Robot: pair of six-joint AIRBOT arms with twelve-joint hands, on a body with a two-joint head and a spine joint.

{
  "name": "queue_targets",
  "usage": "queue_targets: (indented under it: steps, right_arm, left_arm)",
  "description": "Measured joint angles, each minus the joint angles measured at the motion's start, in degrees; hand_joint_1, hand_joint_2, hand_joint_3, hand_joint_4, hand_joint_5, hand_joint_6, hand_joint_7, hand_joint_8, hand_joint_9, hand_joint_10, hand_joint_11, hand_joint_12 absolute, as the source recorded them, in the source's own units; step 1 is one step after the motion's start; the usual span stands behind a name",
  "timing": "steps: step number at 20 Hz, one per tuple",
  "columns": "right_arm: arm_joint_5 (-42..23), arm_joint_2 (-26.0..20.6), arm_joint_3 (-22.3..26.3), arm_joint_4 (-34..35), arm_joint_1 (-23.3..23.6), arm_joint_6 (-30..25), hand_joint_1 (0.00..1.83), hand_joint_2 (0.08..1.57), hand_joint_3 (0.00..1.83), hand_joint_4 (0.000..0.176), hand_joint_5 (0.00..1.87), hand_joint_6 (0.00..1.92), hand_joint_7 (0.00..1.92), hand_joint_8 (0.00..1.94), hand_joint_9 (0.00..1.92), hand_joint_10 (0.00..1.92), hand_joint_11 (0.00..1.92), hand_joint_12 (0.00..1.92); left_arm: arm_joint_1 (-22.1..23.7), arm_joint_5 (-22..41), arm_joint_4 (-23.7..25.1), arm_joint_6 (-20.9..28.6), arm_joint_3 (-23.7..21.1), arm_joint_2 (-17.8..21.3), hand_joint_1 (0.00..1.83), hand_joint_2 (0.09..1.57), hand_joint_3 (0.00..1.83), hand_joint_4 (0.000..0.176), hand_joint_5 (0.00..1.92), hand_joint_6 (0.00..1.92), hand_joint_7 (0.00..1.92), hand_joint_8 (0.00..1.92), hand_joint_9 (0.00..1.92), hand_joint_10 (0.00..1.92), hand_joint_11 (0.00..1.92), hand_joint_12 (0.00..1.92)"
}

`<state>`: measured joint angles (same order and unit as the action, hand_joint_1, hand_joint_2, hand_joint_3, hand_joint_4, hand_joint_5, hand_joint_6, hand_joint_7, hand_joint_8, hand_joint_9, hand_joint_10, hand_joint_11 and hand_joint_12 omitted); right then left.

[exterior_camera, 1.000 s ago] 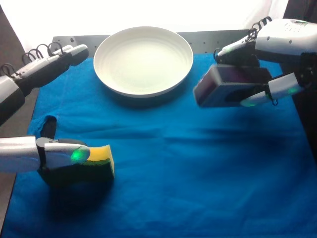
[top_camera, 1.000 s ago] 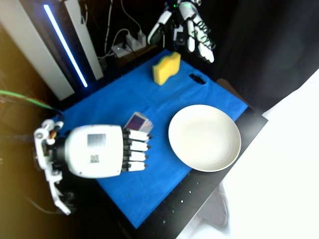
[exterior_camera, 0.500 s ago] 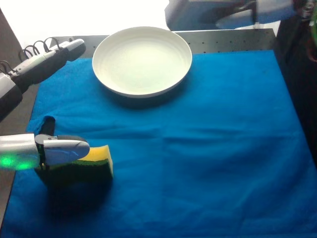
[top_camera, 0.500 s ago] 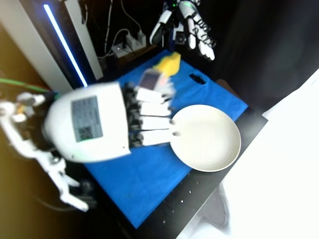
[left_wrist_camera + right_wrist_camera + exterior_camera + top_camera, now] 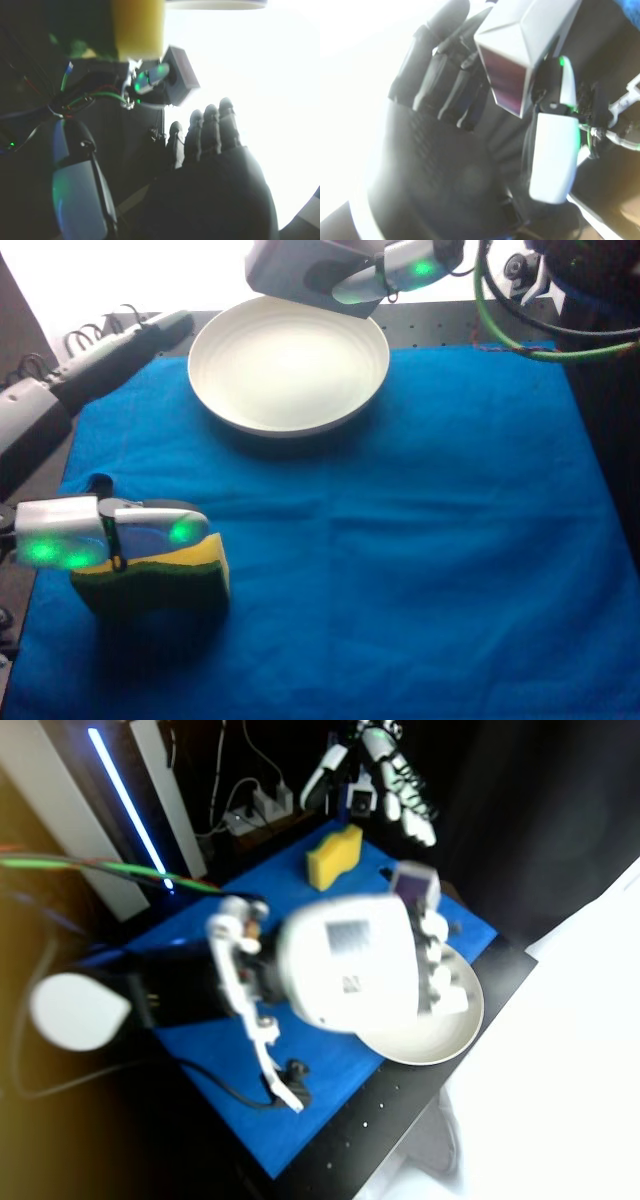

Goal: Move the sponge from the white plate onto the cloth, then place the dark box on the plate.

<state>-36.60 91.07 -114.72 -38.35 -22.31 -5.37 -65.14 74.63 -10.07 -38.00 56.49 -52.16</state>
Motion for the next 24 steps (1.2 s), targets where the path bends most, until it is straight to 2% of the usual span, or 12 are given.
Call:
queue_targets:
  steps: [4,6,8,9,10,11,12,13,14,16,20,24]
  right_arm:
    - [4.3,4.4,-2.6,-7.6,0.0,-4.6,1.38,1.09,0.0,0.0,1.06,0.75,0.97,1.04,0.96,1.12,0.68,1.24]
    - [4.6,8.1,-7.1,-10.4,-0.8,-11.3,1.39,1.06,0.0,0.0,1.07,0.8,1.03,0.9,1.06,0.97,0.8,1.1]
    - [4.3,8.9,-8.9,-12.2,-1.5,-13.9,1.28,1.12,0.0,0.0,1.02,0.71,0.95,1.22,0.86,1.11,0.74,1.4]
    - [4.4,8.8,-9.0,-13.0,-1.7,-14.1,1.18,1.04,0.0,0.0,0.84,0.27,0.78,0.88,0.77,1.07,0.62,1.47]
    - [4.4,8.6,-9.1,-13.2,-1.9,-14.1,0.94,0.99,0.0,0.109,0.46,0.05,0.47,0.29,0.42,0.57,0.2,1.27]
    - [4.6,8.4,-9.2,-13.5,-1.9,-14.1,0.94,0.99,0.0,0.109,0.46,0.05,0.47,0.29,0.42,0.57,0.2,1.27]
    - [4.9,8.3,-9.4,-13.7,-1.9,-14.1,0.84,0.92,0.0,0.163,0.26,0.01,0.3,0.07,0.34,0.23,0.12,1.06]
    - [5.1,8.0,-9.6,-13.7,-1.9,-14.1,0.73,0.86,0.0,0.175,0.01,0.0,0.02,0.0,0.07,0.04,0.0,0.52]
    - [5.1,7.9,-9.6,-13.4,-1.9,-14.1,0.68,0.85,0.0,0.176,0.0,0.0,0.0,0.0,0.02,0.01,0.0,0.21]
    - [5.1,7.9,-9.5,-13.7,-2.0,-14.1,0.71,0.85,0.0,0.176,0.0,0.0,0.0,0.0,0.0,0.0,0.0,0.04]
    - [2.0,7.4,-8.9,-13.1,-4.3,-14.4,0.64,0.84,0.0,0.176,0.0,0.0,0.0,0.0,0.0,0.0,0.0,0.0]
    - [-10.2,-0.1,-3.4,-0.6,-9.4,-14.5,0.64,0.78,0.0,0.176,0.0,0.0,0.0,0.0,0.0,0.0,0.03,0.01]
  left_arm:
    - [0.8,-0.2,1.2,0.7,0.6,-1.2,0.68,0.86,0.0,0.124,0.08,0.0,0.09,0.0,0.05,0.0,0.0,0.13]
    - [1.2,-1.0,1.0,0.7,0.7,-1.3,0.7,0.86,0.0,0.112,0.1,0.0,0.11,0.0,0.07,0.0,0.0,0.17]
    - [1.5,-0.9,1.2,1.2,1.0,-1.6,0.68,0.87,0.01,0.107,0.11,0.0,0.11,0.0,0.07,0.0,0.0,0.25]
    - [1.5,-1.1,0.9,1.2,1.0,-1.7,0.68,0.87,0.0,0.106,0.11,0.0,0.11,0.0,0.07,0.0,0.0,0.24]
    - [1.5,-1.1,0.9,1.2,1.0,-1.7,0.69,0.87,0.0,0.104,0.11,0.0,0.11,0.0,0.06,0.0,0.0,0.23]
    - [1.5,-1.1,1.1,1.2,1.0,-1.7,0.69,0.87,0.0,0.104,0.11,0.0,0.11,0.0,0.06,0.0,0.0,0.23]
    - [1.5,-1.0,1.2,1.3,1.0,-1.9,0.69,0.87,0.0,0.097,0.12,0.01,0.11,0.0,0.07,0.0,0.0,0.23]
    - [1.6,-1.3,1.3,1.5,1.1,-2.1,0.7,0.87,0.0,0.104,0.12,0.0,0.11,0.0,0.07,0.0,0.0,0.21]
    - [1.6,-1.2,1.7,1.6,1.1,-2.1,0.71,0.87,0.0,0.103,0.13,0.0,0.12,0.0,0.08,0.0,0.0,0.25]
    - [1.6,-1.1,1.4,1.6,1.1,-2.1,0.72,0.87,0.0,0.107,0.14,0.0,0.12,0.0,0.08,0.0,0.0,0.26]
    - [1.6,-1.0,1.0,1.5,1.1,-2.1,0.7,0.85,0.0,0.123,0.12,0.0,0.12,0.0,0.08,0.0,0.0,0.24]
    - [1.5,-0.4,0.5,1.5,0.7,-1.8,0.65,0.88,0.0,0.115,0.1,0.0,0.13,0.01,0.09,0.0,0.0,0.3]
